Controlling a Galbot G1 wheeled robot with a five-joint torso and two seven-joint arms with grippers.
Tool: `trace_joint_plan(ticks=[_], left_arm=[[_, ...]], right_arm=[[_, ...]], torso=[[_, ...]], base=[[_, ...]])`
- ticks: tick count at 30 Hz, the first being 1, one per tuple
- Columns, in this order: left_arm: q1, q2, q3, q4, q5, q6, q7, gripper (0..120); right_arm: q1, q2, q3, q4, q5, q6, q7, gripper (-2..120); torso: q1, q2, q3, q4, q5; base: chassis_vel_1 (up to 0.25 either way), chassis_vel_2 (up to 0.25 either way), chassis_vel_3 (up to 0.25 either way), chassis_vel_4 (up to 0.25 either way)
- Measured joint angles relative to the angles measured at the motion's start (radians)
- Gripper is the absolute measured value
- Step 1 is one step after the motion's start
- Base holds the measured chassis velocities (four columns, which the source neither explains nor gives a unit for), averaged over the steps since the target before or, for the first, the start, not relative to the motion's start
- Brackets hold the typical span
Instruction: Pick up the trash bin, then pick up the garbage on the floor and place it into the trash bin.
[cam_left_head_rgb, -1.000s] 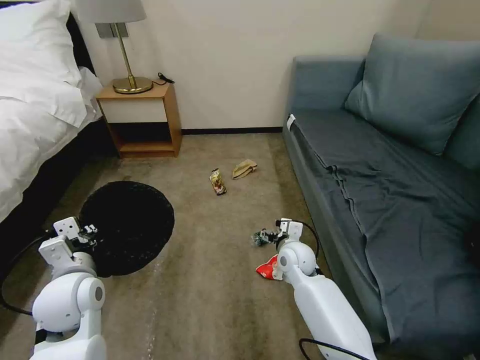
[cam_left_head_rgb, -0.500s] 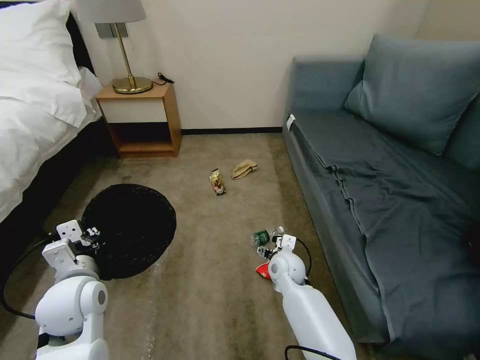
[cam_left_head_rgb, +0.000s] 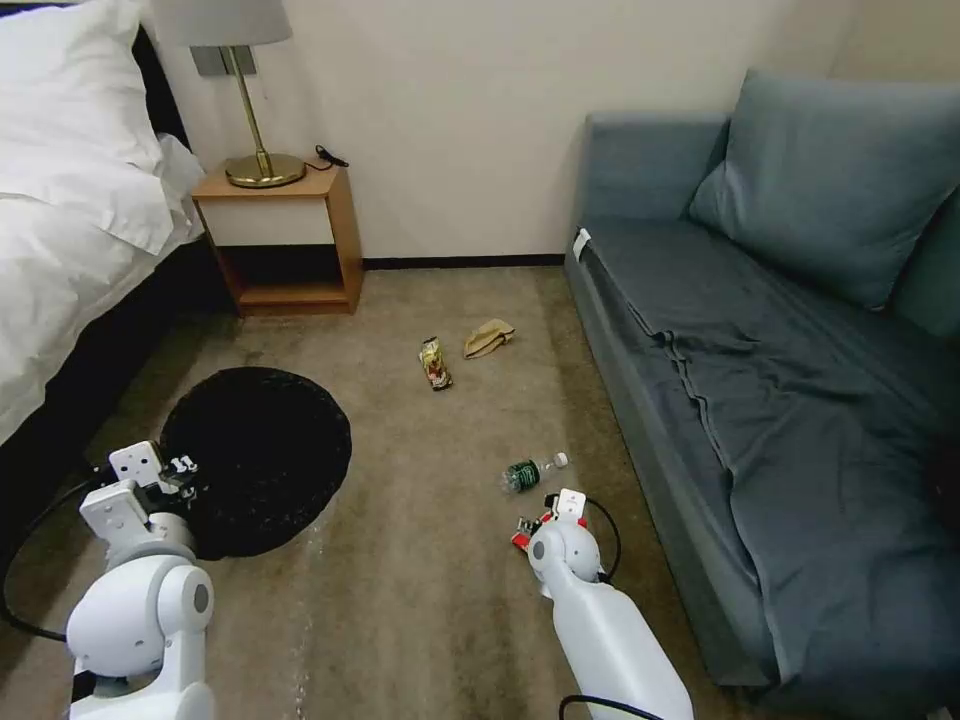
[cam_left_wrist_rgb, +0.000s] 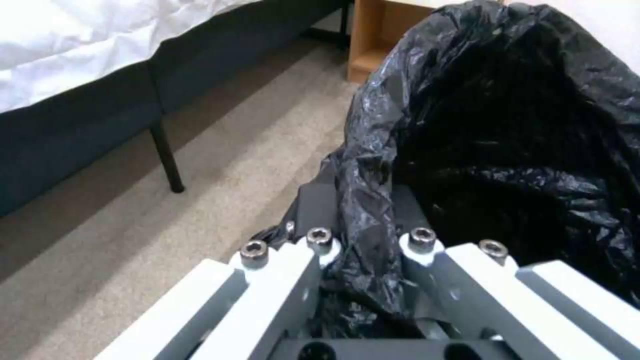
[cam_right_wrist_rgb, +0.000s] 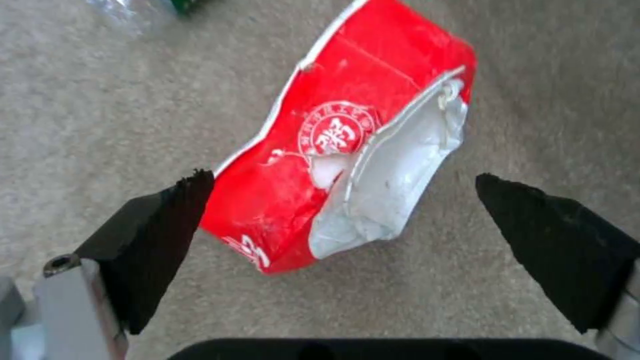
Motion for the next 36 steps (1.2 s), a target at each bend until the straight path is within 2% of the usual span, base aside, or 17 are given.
trace_joint_plan(ticks=[9, 12, 15, 16, 17, 19, 21, 24, 26, 27, 29, 32, 34, 35, 36], left_arm=[[-0.003, -0.001, 0.002, -0.004, 0.009, 0.0, 0.0, 4], [-0.002, 0.0, 0.003, -0.005, 0.013, -0.001, 0.0, 4], [0.002, -0.001, 0.004, -0.009, 0.015, -0.001, 0.0, 4], [0.002, -0.001, 0.004, -0.009, 0.015, -0.001, 0.0, 4], [0.003, -0.001, 0.003, -0.01, 0.016, -0.001, 0.0, 4], [0.004, -0.001, 0.003, -0.01, 0.016, -0.001, 0.0, 4], [0.006, -0.001, 0.003, -0.011, 0.018, -0.001, 0.0, 4], [0.005, -0.001, 0.005, -0.012, 0.018, -0.001, 0.0, 4], [0.004, -0.001, 0.006, -0.011, 0.02, -0.001, 0.0, 4], [0.004, -0.001, 0.006, -0.011, 0.02, -0.001, 0.0, 4], [0.004, -0.002, 0.007, -0.009, 0.022, -0.001, 0.0, 4], [0.005, -0.003, 0.008, -0.008, 0.023, -0.001, 0.0, 4], [0.005, -0.003, 0.008, -0.006, 0.023, -0.002, 0.001, 4], [0.005, -0.003, 0.008, -0.006, 0.023, -0.002, 0.001, 4], [0.004, -0.004, 0.008, -0.005, 0.023, -0.002, 0.002, 4]], right_arm=[[0.03, 0.013, 0.036, -0.15, -0.041, 0.081, -0.101, 100], [0.039, 0.013, 0.037, -0.197, -0.058, 0.122, -0.124, 95], [0.046, 0.013, 0.033, -0.247, -0.096, 0.182, -0.161, 77], [0.046, 0.013, 0.033, -0.247, -0.096, 0.182, -0.161, 77], [0.046, 0.013, 0.033, -0.25, -0.1, 0.191, -0.169, 72], [0.046, 0.013, 0.033, -0.251, -0.101, 0.193, -0.171, 70], [0.046, 0.012, 0.032, -0.25, -0.104, 0.203, -0.179, 57], [0.046, 0.012, 0.031, -0.247, -0.105, 0.204, -0.182, 50], [0.042, 0.012, 0.031, -0.239, -0.105, 0.204, -0.185, 36], [0.042, 0.012, 0.031, -0.239, -0.105, 0.204, -0.185, 36], [0.039, 0.013, 0.031, -0.236, -0.106, 0.205, -0.186, 26], [0.037, 0.013, 0.031, -0.232, -0.106, 0.206, -0.186, 20], [0.031, 0.013, 0.032, -0.223, -0.111, 0.209, -0.187, 8], [0.031, 0.013, 0.032, -0.223, -0.111, 0.209, -0.187, 8], [0.029, 0.013, 0.033, -0.219, -0.115, 0.212, -0.189, 4]], torso=[[0.0, 0.0, 0.0, -0.0001, 0.0001], [0.0, 0.0, 0.0, 0.0, 0.0002], [0.0, 0.0, 0.0, 0.0, -0.0002], [0.0, 0.0, 0.0, 0.0, -0.0002], [0.0, 0.0, 0.0, -0.0003, -0.0005], [0.0, 0.0, 0.0, -0.0003, -0.0006], [0.0, 0.0, 0.0, -0.0006, -0.0006], [0.0, 0.0, 0.0, -0.0002, -0.0001], [0.0, 0.0, 0.0, 0.0002, 0.0004], [0.0, 0.0, 0.0, 0.0002, 0.0004], [0.0, 0.0, 0.0, 0.0004, 0.0006], [0.0, 0.0, 0.0, 0.0004, 0.0005], [0.0, 0.0, 0.0, 0.0003, 0.0004], [0.0, 0.0, 0.0, 0.0003, 0.0004], [0.0, 0.0, 0.0, 0.0004, 0.0006]], base=[[0.0, 0.0, 0.0, 0.0], [0.0, 0.0, 0.0, 0.0], [0.0, 0.0, 0.0, 0.0], [0.0, 0.0, 0.0, 0.0], [0.0, 0.0, 0.0, 0.0], [0.0, 0.0, 0.0, 0.0], [0.0, 0.0, 0.0, 0.0], [0.0, 0.0, 0.0, 0.0], [0.0, 0.0, 0.0, 0.0], [0.0, 0.0, 0.0, 0.0], [0.0, 0.0, 0.0, 0.0], [0.0, 0.0, 0.0, 0.0], [0.0, 0.0, 0.0, 0.0], [0.0, 0.0, 0.0, 0.0], [0.0, 0.0, 0.0, 0.0]])
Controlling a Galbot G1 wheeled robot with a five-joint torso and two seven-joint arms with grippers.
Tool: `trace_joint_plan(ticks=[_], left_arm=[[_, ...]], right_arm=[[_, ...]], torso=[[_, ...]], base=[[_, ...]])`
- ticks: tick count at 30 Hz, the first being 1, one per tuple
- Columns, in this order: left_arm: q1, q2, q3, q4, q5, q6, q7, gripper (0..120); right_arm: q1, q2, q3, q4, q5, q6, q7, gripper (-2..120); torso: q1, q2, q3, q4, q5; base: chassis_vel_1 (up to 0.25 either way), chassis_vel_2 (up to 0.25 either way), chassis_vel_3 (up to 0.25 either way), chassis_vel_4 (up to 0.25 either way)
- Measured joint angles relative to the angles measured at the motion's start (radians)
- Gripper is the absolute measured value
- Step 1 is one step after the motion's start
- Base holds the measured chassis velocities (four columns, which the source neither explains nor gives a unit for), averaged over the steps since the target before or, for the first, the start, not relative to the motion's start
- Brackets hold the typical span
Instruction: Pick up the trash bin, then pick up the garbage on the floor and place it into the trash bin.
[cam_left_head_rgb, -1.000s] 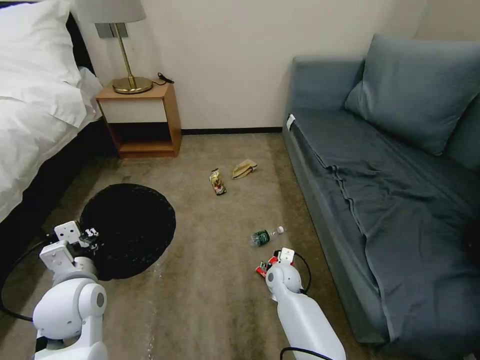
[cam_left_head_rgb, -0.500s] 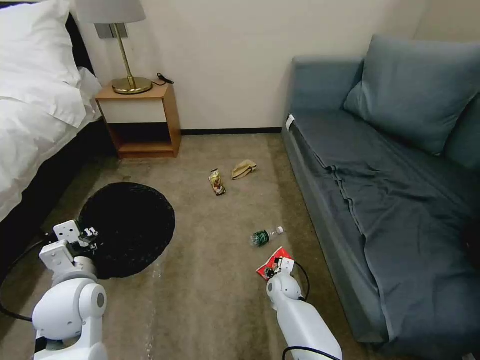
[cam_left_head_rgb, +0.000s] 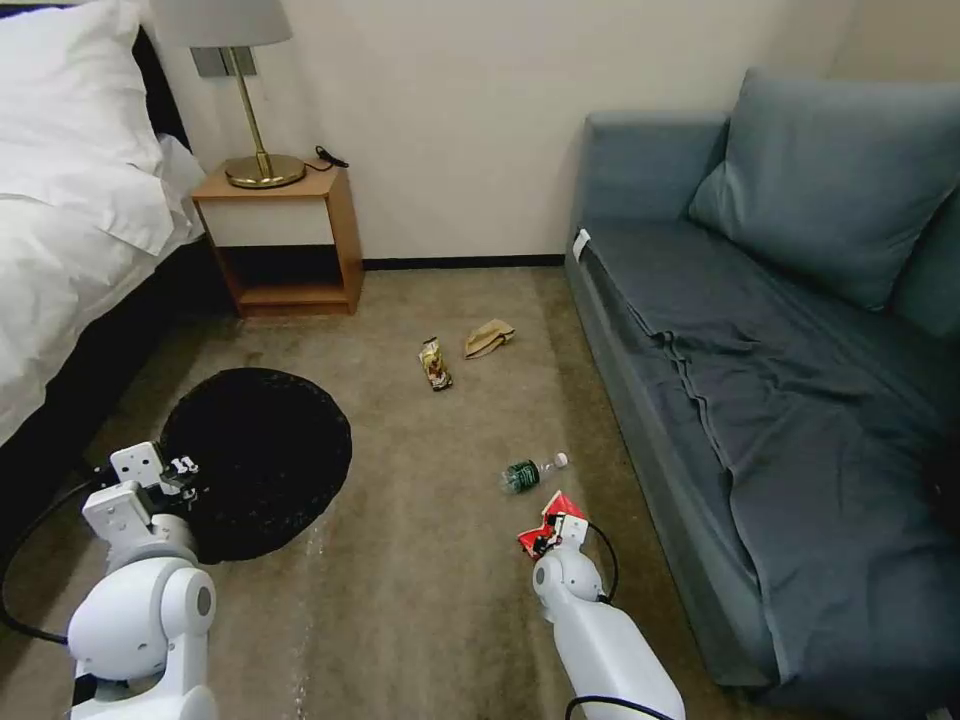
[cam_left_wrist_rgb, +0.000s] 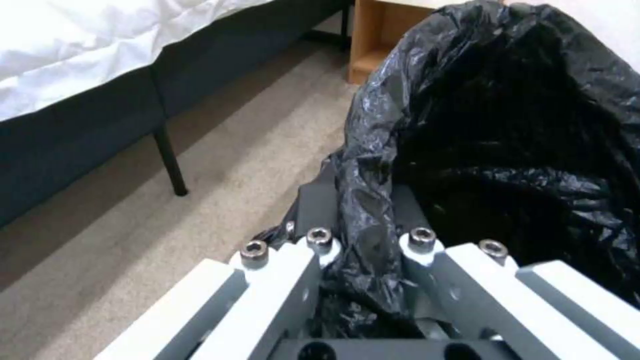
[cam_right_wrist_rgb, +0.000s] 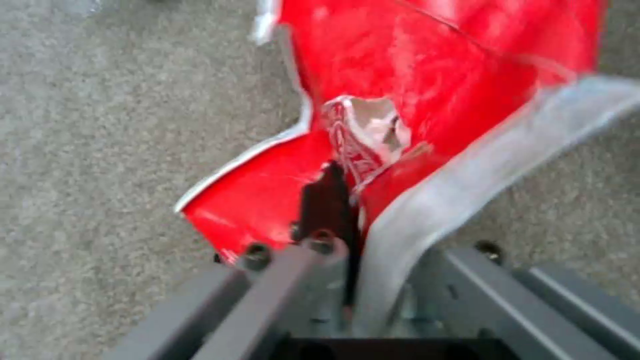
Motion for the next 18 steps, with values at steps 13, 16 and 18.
trace_joint_plan(ticks=[13, 16, 18], left_arm=[[-0.005, -0.017, 0.002, 0.02, -0.001, -0.008, 0.005, 4], [-0.006, -0.019, 0.005, 0.023, 0.0, -0.009, 0.006, 4], [-0.006, -0.02, 0.006, 0.025, 0.0, -0.01, 0.007, 4]], right_arm=[[-0.046, -0.056, -0.042, 0.323, -0.039, -0.023, 0.037, 0], [-0.051, -0.064, -0.074, 0.411, -0.076, -0.002, 0.037, 0], [-0.048, -0.069, -0.108, 0.466, -0.104, 0.034, 0.032, 0]], torso=[[0.0, 0.0, 0.0, -0.0005, -0.0005], [0.0, 0.0, 0.0, -0.0005, -0.0006], [0.0, 0.0, 0.0, -0.0005, -0.0005]], base=[[0.0, 0.0, 0.0, 0.0], [0.0, 0.0, 0.0, 0.0], [0.0, 0.0, 0.0, 0.0]])
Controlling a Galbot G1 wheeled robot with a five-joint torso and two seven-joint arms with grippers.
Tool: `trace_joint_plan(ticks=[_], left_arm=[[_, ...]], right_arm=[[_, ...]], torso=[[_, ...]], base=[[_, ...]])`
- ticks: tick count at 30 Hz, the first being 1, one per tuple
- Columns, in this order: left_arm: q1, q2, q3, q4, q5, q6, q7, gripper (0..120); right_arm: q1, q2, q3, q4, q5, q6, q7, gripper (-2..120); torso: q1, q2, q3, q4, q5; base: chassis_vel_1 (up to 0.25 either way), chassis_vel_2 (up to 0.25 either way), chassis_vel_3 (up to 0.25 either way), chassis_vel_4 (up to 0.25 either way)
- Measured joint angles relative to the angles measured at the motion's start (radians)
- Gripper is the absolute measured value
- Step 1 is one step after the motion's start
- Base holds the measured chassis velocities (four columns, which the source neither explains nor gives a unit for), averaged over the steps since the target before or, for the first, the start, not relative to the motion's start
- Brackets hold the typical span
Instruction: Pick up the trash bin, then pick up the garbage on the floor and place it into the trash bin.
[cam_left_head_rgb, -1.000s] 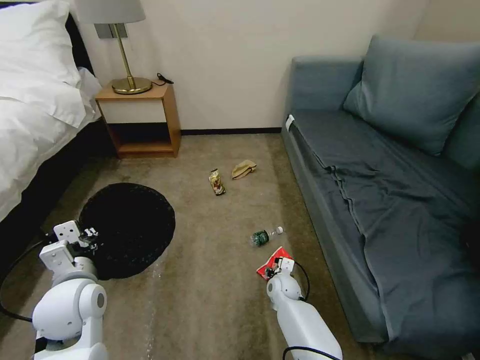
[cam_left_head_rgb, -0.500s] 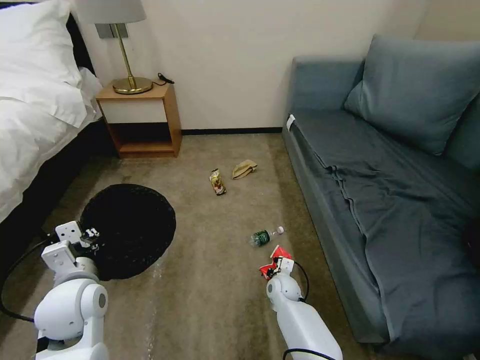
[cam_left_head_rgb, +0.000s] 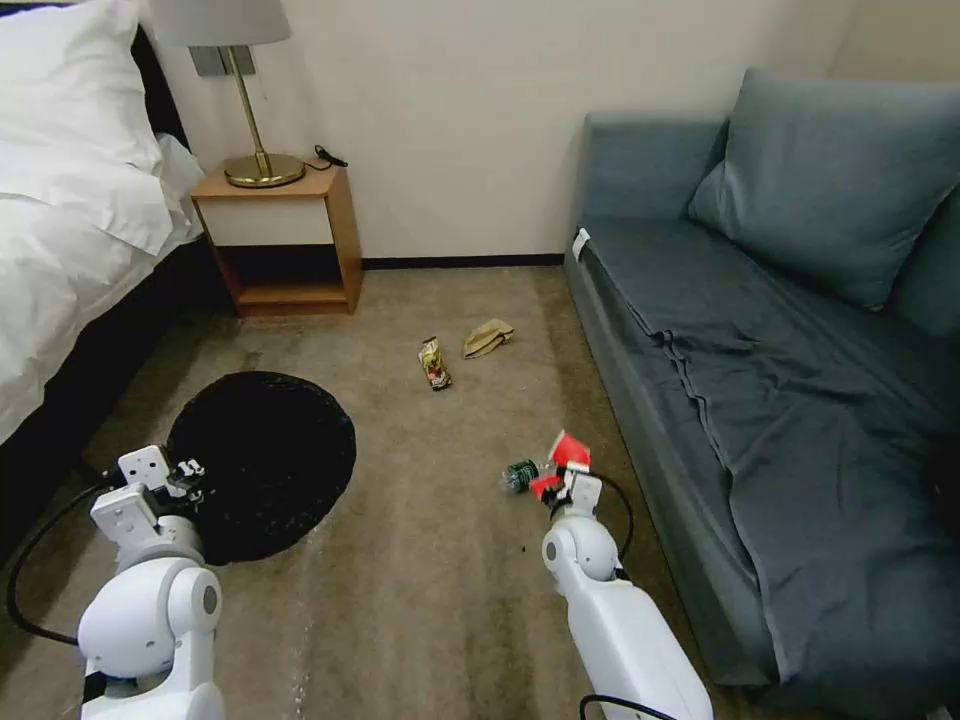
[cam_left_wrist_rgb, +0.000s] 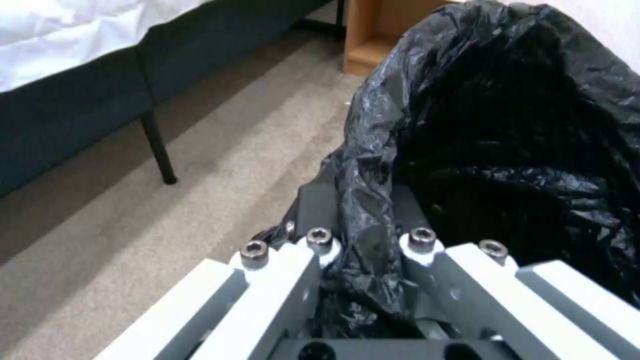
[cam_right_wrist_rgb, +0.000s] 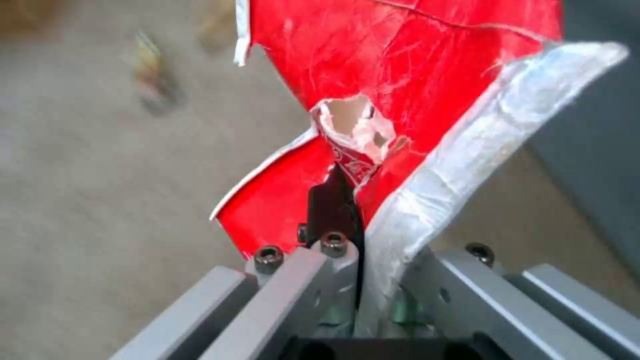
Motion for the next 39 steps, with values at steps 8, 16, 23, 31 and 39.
trace_joint_plan(ticks=[8, 16, 23, 31, 39], left_arm=[[-0.011, -0.009, 0.01, 0.008, -0.009, -0.001, 0.008, 4], [-0.03, -0.005, 0.028, 0.025, -0.034, 0.007, 0.041, 4], [-0.039, -0.003, 0.024, 0.053, -0.034, 0.008, 0.055, 4], [-0.049, -0.003, 0.02, 0.07, -0.033, 0.002, 0.053, 4], [-0.053, -0.005, 0.021, 0.072, -0.029, 0.001, 0.05, 4]], right_arm=[[0.109, -0.029, -0.231, 0.16, -0.005, 0.087, -0.024, 0], [0.265, -0.043, -0.438, 0.107, -0.003, 0.157, -0.065, 0], [0.325, -0.005, -0.542, 0.072, 0.006, 0.158, -0.066, 0], [0.327, 0.019, -0.639, 0.037, -0.018, 0.156, -0.065, 0], [0.295, 0.032, -0.705, 0.009, -0.085, 0.156, -0.072, 2]], torso=[[0.0, 0.0, 0.0, 0.0003, 0.0], [0.0, 0.0, 0.0, 0.0001, -0.0002], [0.0, 0.0, 0.0, 0.0002, -0.0001], [0.0, 0.0, 0.0, 0.0001, -0.0001], [0.0, 0.0, 0.0, 0.0001, -0.0001]], base=[[0.0, 0.0, 0.0, 0.0], [0.0, 0.0, 0.0, 0.0], [0.0, 0.0, 0.0, 0.0], [0.0, 0.0, 0.0, 0.0], [0.0, 0.0, 0.0, 0.0]])
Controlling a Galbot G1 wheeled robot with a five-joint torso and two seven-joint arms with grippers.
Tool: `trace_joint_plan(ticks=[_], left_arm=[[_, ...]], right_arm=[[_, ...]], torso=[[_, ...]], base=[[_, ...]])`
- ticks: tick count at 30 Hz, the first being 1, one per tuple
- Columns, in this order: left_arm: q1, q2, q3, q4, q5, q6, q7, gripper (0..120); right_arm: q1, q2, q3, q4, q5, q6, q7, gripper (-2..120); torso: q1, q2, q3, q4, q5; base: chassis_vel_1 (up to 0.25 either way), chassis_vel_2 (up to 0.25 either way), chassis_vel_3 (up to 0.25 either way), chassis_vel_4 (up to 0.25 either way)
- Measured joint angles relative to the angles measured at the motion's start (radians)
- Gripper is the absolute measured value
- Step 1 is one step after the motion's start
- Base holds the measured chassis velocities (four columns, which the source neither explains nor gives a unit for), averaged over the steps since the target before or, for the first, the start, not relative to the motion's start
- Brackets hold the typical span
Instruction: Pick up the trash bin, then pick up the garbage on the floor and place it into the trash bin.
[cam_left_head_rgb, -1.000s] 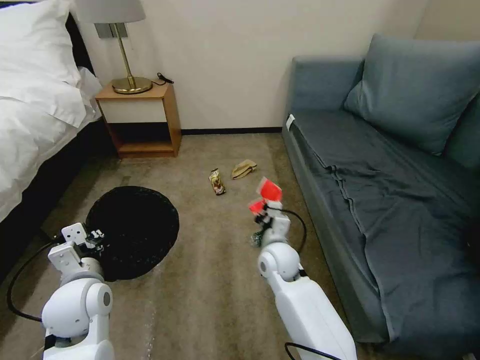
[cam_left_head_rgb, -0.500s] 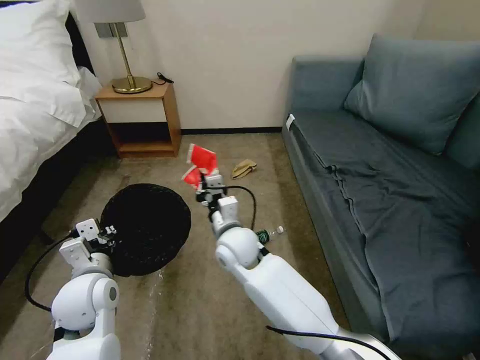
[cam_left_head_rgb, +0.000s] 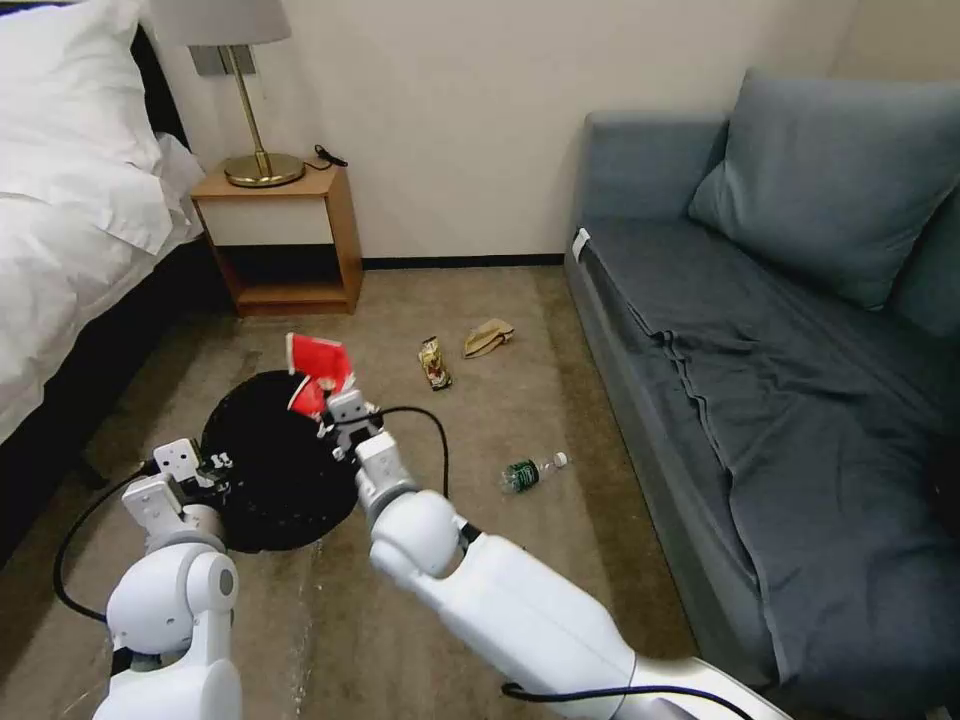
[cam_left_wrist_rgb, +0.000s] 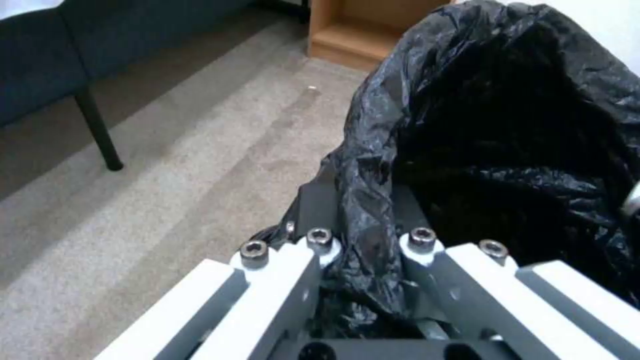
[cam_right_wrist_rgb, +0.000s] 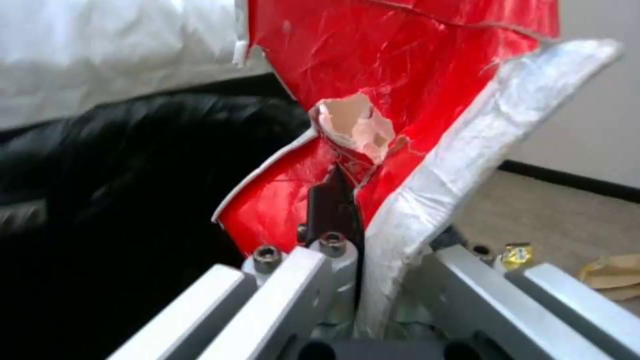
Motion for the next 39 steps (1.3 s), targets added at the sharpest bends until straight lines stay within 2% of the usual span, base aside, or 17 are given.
trace_joint_plan(ticks=[1, 2, 5, 6, 8, 9, 11, 12, 17, 20, 22, 26, 35, 37, 39], left_arm=[[0.0, -0.002, 0.001, 0.0, 0.002, -0.001, 0.0, 4], [0.0, -0.002, 0.001, 0.0, 0.002, -0.001, 0.0, 4], [0.005, -0.007, 0.002, 0.0, 0.009, -0.003, 0.001, 4], [0.005, -0.007, 0.002, 0.0, 0.009, -0.003, 0.001, 4], [0.008, -0.008, 0.002, 0.0, 0.012, -0.004, 0.002, 4], [0.008, -0.008, 0.002, 0.0, 0.012, -0.004, 0.002, 4], [0.008, -0.007, 0.001, 0.0, 0.012, -0.004, 0.003, 4], [0.008, -0.007, 0.001, 0.0, 0.012, -0.004, 0.003, 4], [0.003, -0.005, 0.0, -0.002, 0.012, -0.004, 0.002, 4], [0.003, -0.004, 0.0, -0.002, 0.012, -0.004, 0.002, 4], [0.003, -0.003, 0.0, -0.003, 0.012, -0.003, 0.001, 4], [0.003, -0.003, -0.001, -0.004, 0.013, -0.002, 0.001, 4], [0.007, -0.003, -0.005, -0.001, 0.013, -0.002, 0.001, 4], [0.01, -0.003, -0.008, -0.001, 0.013, -0.002, 0.001, 4], [0.011, -0.003, -0.009, -0.003, 0.013, -0.002, 0.001, 4]], right_arm=[[-0.01, 0.0, -0.013, -0.005, -0.019, 0.001, 0.0, 9], [-0.01, 0.0, -0.013, -0.005, -0.019, 0.001, 0.0, 9], [-0.027, -0.003, -0.029, -0.006, -0.032, 0.002, -0.001, 22], [-0.027, -0.003, -0.029, -0.006, -0.032, 0.002, -0.001, 22], [-0.034, -0.008, -0.033, -0.002, -0.033, -0.001, -0.005, 33], [-0.034, -0.008, -0.033, -0.002, -0.033, -0.001, -0.005, 33], [-0.034, -0.012, -0.034, 0.008, -0.031, -0.005, -0.006, 44], [-0.034, -0.012, -0.034, 0.008, -0.031, -0.005, -0.006, 44], [-0.033, -0.027, -0.04, 0.029, -0.022, -0.012, -0.007, 67], [-0.034, -0.033, -0.041, 0.036, -0.021, -0.012, -0.007, 73], [-0.036, -0.044, -0.041, 0.047, -0.018, -0.014, -0.007, 86], [-0.032, -0.042, -0.027, 0.053, -0.009, -0.015, -0.005, 98], [0.074, 0.013, 0.115, 0.017, 0.092, -0.065, 0.068, 100], [0.12, 0.033, 0.181, -0.042, 0.124, -0.13, 0.132, 100], [0.141, 0.036, 0.215, -0.078, 0.164, -0.16, 0.161, 100]], torso=[[0.0, 0.0, 0.0, 0.0, 0.0001], [0.0, 0.0, 0.0, 0.0, 0.0001], [0.0, 0.0, 0.0, 0.0, 0.0001], [0.0, 0.0, 0.0, 0.0, 0.0001], [0.0, 0.0, 0.0, 0.0, 0.0001], [0.0, 0.0, 0.0, 0.0, 0.0001], [0.0, 0.0, 0.0, 0.0, 0.0001], [0.0, 0.0, 0.0, 0.0, 0.0001], [0.0, 0.0, 0.0, 0.0, 0.0001], [0.0, 0.0, 0.0, 0.0, 0.0002], [0.0, 0.0, 0.0, 0.0, 0.0002], [0.0, 0.0, 0.0, 0.0, 0.0002], [0.0, 0.0, 0.0, 0.0001, 0.0002], [0.0, 0.0, 0.0, 0.0, 0.0002], [0.0, 0.0, 0.0, 0.0001, 0.0001]], base=[[0.0, 0.0, 0.0, 0.0], [0.0, 0.0, 0.0, 0.0], [0.0, 0.0, 0.0, 0.0], [0.0, 0.0, 0.0, 0.0], [0.0, 0.0, 0.0, 0.0], [0.0, 0.0, 0.0, 0.0], [0.0, 0.0, 0.0, 0.0], [0.0, 0.0, 0.0, 0.0], [0.0, 0.0, 0.0, 0.0], [0.0, 0.0, 0.0, 0.0], [0.0, 0.0, 0.0, 0.0], [0.0, 0.0, 0.0, 0.0], [0.0, 0.0, 0.0, 0.0], [0.0, 0.0, 0.0, 0.0], [0.0, 0.0, 0.0, 0.0]])
